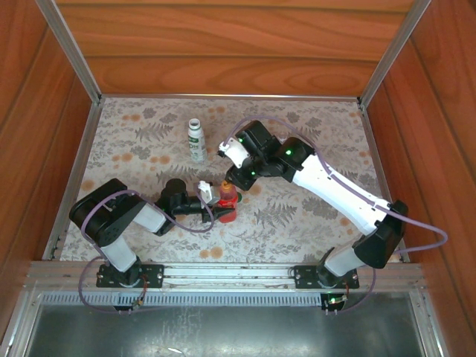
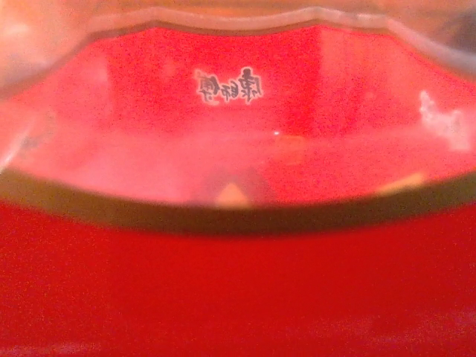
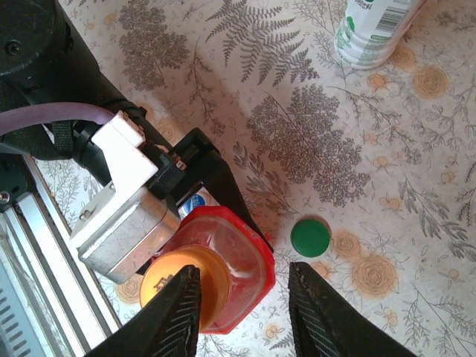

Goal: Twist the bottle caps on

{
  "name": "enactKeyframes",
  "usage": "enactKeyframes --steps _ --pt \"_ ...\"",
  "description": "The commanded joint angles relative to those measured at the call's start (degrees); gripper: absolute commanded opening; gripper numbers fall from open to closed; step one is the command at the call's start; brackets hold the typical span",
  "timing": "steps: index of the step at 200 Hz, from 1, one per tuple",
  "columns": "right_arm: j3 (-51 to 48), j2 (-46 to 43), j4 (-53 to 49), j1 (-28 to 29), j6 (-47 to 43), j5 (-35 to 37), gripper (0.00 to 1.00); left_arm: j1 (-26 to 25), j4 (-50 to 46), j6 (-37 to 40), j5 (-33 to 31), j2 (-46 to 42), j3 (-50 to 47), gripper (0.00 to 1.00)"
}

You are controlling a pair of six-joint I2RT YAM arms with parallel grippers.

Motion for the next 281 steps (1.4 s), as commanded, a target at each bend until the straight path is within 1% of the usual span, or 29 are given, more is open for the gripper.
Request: enactKeyframes --steps 1,43,83,108,139,181,214,245,281 --pt "-1.23 -2.52 -1.6 -0.2 0.4 -0.11 0.38 0.34 0.07 0.37 0.66 0.59 0.04 0.53" --pt "-1.45 -2.43 -0.15 -0.2 0.65 -2.09 0.39 0.32 0.07 0.28 0.72 0.73 0.18 0.53" --pt "-1.93 -1.01 -2.45 -0.18 -0.36 0.64 0.37 0.35 0.11 0.35 0.66 0.68 0.04 0.53" --pt "-1.48 -0.57 -4.38 -0.2 -0.9 0.62 0.36 0.33 0.12 0.45 0.62 0.76 0.12 0.53" --pt "0.1 -0.4 -4.19 -0.2 -1.2 -0.75 0.36 0.34 0.09 0.45 0.63 0.87 0.04 0.53" --pt "2.75 -0.17 -3.6 -0.19 -1.47 -2.01 0.37 0.28 0.07 0.49 0.65 0.76 0.04 0.53" --pt "3.11 1.47 -3.33 -0.19 -1.64 -3.46 0.41 0.35 0.11 0.5 0.63 0.96 0.03 0.53" --pt "2.19 2.42 -3.23 -0.2 -1.86 -3.36 0.41 0.32 0.11 0.62 0.54 0.99 -0.03 0.53" --pt "1.58 2.18 -3.29 -0.2 -1.86 -3.11 0.38 0.31 0.07 0.6 0.57 0.9 -0.09 0.53"
